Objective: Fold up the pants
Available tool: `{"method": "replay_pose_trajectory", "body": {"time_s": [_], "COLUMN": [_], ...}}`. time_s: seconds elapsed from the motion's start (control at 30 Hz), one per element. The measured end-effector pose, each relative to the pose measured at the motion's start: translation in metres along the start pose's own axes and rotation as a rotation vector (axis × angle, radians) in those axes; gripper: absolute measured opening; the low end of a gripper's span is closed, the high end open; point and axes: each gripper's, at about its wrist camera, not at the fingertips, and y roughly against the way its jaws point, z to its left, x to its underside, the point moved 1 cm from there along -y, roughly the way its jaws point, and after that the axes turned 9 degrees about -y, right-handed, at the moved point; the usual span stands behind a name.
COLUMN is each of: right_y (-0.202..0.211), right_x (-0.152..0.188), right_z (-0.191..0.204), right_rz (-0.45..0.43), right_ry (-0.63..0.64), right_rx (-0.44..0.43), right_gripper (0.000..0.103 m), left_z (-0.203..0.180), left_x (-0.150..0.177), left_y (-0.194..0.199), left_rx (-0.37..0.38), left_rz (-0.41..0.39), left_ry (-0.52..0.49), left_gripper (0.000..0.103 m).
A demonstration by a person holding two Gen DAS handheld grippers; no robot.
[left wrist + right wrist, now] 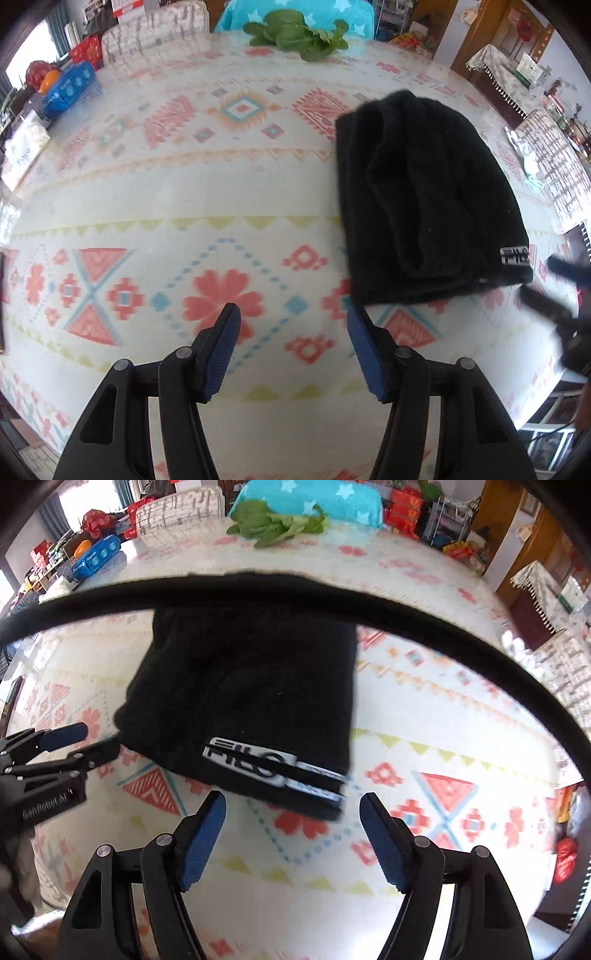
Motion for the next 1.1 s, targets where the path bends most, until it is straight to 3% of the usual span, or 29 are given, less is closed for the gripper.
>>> {"method": "replay_pose_trajectory", "body": {"time_s": [0.17,0.27,0.37,0.57,0.67,0.83,0.97,1.1], "right_y": [0.040,0.016,-0.020,-0.064,-0.064,-0.019,0.024,0.045], "right_x": [-0.048,-0.089,-0.116,-0.131,-0.133,-0.122,-0.085,-0.035], "right_z": [0.011,0.036,0.065,0.103,0.102,0.073,0.046,0.015], "right_rz": [-0.129,-0.149,-0.108,-0.081,-0.080,-0.192,-0.283,-0.289], "right_ry": [-0.013,-0.008,-0.012,0.058,0.068,-0.023,-0.066,-0.114], "right_rx": [0.013,0.056,0.092,0.246,0.271,0.166,0.135,0.120], "right_gripper": [0.080,0.079,0.079,0.083,0.091,0.090,0.091,0.091], "left_z": [0.022,0.029,0.038,0.057,0.061,0.055,0.040,0.017], "left_x": [0.013,0.014,0.017,0.023,0.022,0.018,0.015,0.013], "left_y": [0.013,0.017,0.022,0.022,0.018,0.023,0.036,0.050], "left_rx": [0.003,0.001,-0.031,-0.043,-0.044,-0.050,-0.081,-0.111], "left_rz": [-0.030,-0.048,-0.063,-0.061,-0.056,-0.078,-0.124,-0.153], "left_ry": [0.043,0.037,0.012,0.016,0.022,0.019,0.014,0.027], "left_gripper": [0.059,0.059,0.059,0.059,0.059,0.059,0.059,0.059]}}
